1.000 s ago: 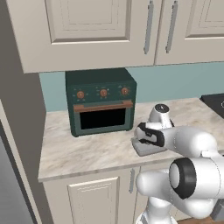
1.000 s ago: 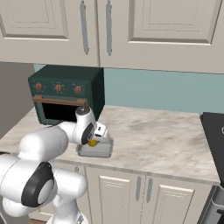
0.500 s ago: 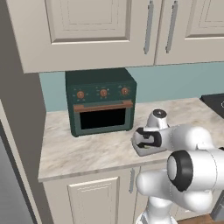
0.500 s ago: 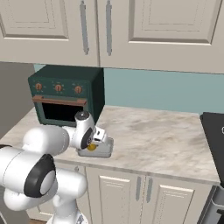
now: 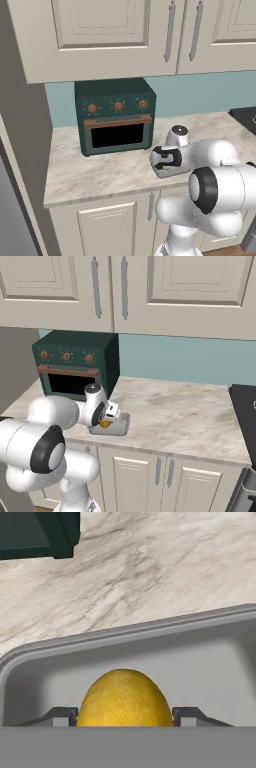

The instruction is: Take the broccoli and lemon out of the freezer and place them in the tupperware container on the counter. Then put the tupperware containing the vegetables back in the freezer.

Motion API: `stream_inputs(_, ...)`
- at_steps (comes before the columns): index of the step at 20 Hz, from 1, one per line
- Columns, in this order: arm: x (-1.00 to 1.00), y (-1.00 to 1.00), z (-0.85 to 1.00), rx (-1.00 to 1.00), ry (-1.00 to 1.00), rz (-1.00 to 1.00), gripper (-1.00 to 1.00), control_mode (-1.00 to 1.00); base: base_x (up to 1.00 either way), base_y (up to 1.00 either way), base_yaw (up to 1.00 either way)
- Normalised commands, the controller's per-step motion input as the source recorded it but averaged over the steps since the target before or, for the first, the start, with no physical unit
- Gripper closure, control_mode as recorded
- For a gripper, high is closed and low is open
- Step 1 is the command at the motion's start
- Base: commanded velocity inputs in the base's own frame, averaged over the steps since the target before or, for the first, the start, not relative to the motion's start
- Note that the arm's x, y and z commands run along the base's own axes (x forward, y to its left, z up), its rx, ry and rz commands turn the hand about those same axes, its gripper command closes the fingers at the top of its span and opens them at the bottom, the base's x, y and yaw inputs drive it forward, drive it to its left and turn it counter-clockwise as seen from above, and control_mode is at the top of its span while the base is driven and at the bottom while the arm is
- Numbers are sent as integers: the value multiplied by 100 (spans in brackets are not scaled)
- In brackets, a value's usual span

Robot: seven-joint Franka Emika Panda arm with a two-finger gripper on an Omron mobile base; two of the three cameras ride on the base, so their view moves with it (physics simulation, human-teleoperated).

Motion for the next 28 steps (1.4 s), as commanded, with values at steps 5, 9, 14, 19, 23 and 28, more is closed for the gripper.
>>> stream_inputs(5,5,0,2,2,0,0,-100,-100,0,0,0)
stream_inputs(9,-8,0,33,4,-5,0,-100,-100,0,0,0)
stream_inputs(14,-49,0,77,6,-14,0,-100,-100,0,0,0)
stream_inputs(19,-94,0,100,8,-19,0,-100,-100,0,0,0)
stream_inputs(23,-100,0,100,7,-12,0,-100,-100,0,0,0)
stream_inputs(28,-99,0,100,3,-2,0,-100,-100,0,0,0)
